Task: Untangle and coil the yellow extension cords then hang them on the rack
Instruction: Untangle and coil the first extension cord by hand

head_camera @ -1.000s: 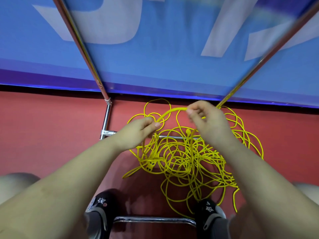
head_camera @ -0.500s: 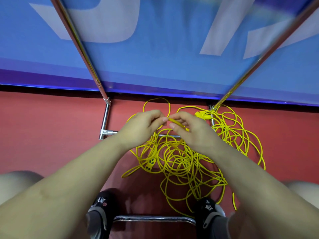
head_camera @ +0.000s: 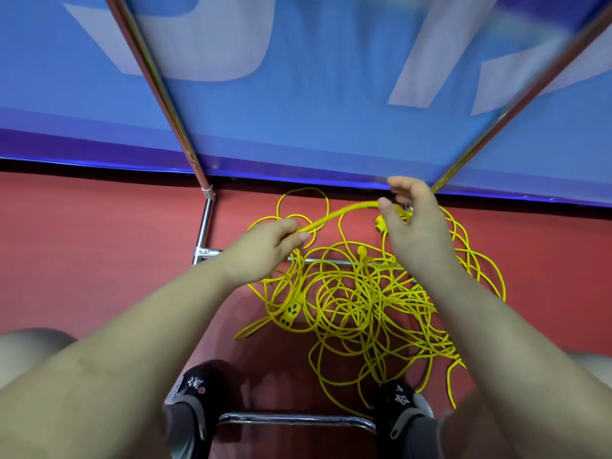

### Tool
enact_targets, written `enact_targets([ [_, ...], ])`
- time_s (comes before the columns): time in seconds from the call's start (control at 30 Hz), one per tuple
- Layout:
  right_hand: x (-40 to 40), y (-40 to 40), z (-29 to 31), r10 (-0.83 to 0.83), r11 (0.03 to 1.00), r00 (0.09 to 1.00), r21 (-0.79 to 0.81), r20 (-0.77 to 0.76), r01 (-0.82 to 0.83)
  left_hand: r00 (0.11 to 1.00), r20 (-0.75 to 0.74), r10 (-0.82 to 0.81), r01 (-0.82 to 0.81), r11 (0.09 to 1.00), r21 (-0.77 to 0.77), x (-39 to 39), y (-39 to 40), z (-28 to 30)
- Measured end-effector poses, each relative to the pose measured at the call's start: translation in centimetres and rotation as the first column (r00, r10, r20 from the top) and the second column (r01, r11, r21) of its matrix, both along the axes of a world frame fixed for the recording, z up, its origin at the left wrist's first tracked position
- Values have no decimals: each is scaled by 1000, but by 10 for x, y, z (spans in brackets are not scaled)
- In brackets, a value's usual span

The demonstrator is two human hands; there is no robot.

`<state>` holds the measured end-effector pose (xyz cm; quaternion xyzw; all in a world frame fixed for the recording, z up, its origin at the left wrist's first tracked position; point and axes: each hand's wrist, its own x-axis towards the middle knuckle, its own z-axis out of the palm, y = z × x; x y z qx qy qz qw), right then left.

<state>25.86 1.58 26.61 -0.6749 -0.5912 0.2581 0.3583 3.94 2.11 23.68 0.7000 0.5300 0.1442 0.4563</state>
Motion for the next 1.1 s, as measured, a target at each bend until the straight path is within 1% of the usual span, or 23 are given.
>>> enact_targets([
  [0.03,-4,-1,0,87,996,996,-15,21,-86,1000,9,-22,22,1000,19,3,0,3],
  [0.1,-12,-6,-1,250,964,968,-100,39,-245,998,17,-53,51,996,71,10,-2,9],
  [0.13,-15,-8,-3,299,943,954,-154,16,-294,998,28,-50,47,994,95,13,-2,11],
  [0.2,-20,-12,-7,328,916,944,-233,-35,-327,998,56,-21,14,993,120,16,-1,13],
  [0.27,-21,-12,-10,325,917,945,-235,-31,-323,997,73,7,-14,995,98,14,-1,12],
  [0.37,-17,-10,-7,288,945,958,-163,4,-284,995,93,26,-25,1000,-10,9,-2,5],
  [0.43,-13,-8,-3,233,967,972,-107,9,-231,993,112,40,-31,996,-85,6,-4,0],
  [0.5,-8,-4,0,150,988,989,-46,17,-149,992,104,72,-60,991,-118,5,-2,-3],
  [0.57,-4,-1,1,51,999,998,5,-48,-51,989,100,107,-94,987,-130,2,0,-6],
  [0.67,-1,1,4,-76,992,982,89,-171,92,995,38,90,-85,988,-127,-4,2,-15],
  [0.7,0,2,5,-108,986,978,104,-180,128,996,30,86,-81,988,-135,-4,2,-16],
  [0.77,4,4,5,-168,976,970,108,-175,189,994,63,89,-80,987,-136,-3,2,-16],
  [0.83,9,6,0,-211,970,965,89,-158,226,992,96,85,-75,992,-100,0,3,-10],
  [0.9,10,6,-5,-203,976,973,53,-107,210,992,107,62,-56,997,-58,3,4,-3],
  [0.97,6,4,-8,-137,990,991,12,-7,137,993,111,29,-26,999,-32,6,3,3],
  [1.03,-1,-1,-5,-50,998,996,30,72,48,994,106,5,-5,1000,-1,11,1,11],
  [1.1,-5,-5,-1,-7,997,993,78,121,-3,994,108,-13,9,999,46,14,0,20],
])
